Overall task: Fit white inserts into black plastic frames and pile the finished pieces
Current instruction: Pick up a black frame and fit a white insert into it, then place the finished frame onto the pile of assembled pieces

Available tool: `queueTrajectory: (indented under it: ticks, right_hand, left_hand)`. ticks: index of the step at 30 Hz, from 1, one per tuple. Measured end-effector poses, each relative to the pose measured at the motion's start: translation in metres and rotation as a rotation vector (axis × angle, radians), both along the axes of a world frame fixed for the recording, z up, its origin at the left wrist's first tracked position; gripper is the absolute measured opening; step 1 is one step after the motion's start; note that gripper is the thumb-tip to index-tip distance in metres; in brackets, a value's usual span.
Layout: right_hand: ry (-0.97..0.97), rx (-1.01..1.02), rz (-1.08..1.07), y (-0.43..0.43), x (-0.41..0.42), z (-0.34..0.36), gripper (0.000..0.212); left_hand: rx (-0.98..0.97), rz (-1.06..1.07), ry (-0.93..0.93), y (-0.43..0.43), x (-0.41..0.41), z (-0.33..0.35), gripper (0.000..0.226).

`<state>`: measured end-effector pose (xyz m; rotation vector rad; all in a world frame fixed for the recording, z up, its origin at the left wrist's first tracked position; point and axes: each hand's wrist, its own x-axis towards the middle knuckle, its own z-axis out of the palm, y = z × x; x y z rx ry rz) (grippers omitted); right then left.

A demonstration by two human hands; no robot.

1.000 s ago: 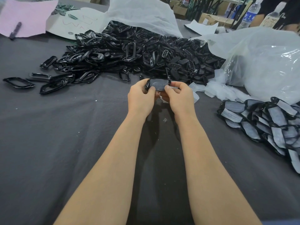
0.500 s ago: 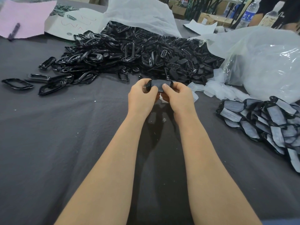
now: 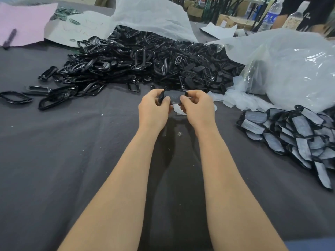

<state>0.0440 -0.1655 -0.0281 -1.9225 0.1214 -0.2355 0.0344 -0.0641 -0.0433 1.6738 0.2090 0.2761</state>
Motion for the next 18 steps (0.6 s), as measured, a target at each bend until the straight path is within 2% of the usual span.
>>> queueTrajectory:
  ticks: [3,6,12,14,16,18]
  right_hand:
    - [-0.022,-0.036,-0.024,-0.006,-0.004,0.002,0.01]
    - [-0.038,-0.061,-0.064,-0.021,-0.01,0.006,0.014]
    - [-0.021,0.066,-0.292,-0.073,-0.029,0.008,0.007]
    - [-0.012,0.021,-0.366,-0.095,-0.038,0.006,0.006]
    - [-0.009,-0.039,-0.437,-0.118,-0.047,0.003,0.004]
    - [-0.001,-0.103,-0.506,-0.137,-0.055,0.0,0.011]
  left_hand:
    - [0.042,-0.006,-0.016,-0.005,-0.002,0.003,0.023]
    - [0.063,-0.053,-0.018,-0.019,-0.003,0.009,0.015]
    - [0.047,-0.248,0.025,-0.081,-0.001,0.017,0.015]
    - [0.055,-0.315,0.05,-0.106,-0.006,0.016,0.019]
    - [0.148,-0.363,0.052,-0.13,-0.012,0.015,0.027]
    - [0.288,-0.383,0.034,-0.151,-0.018,0.014,0.035]
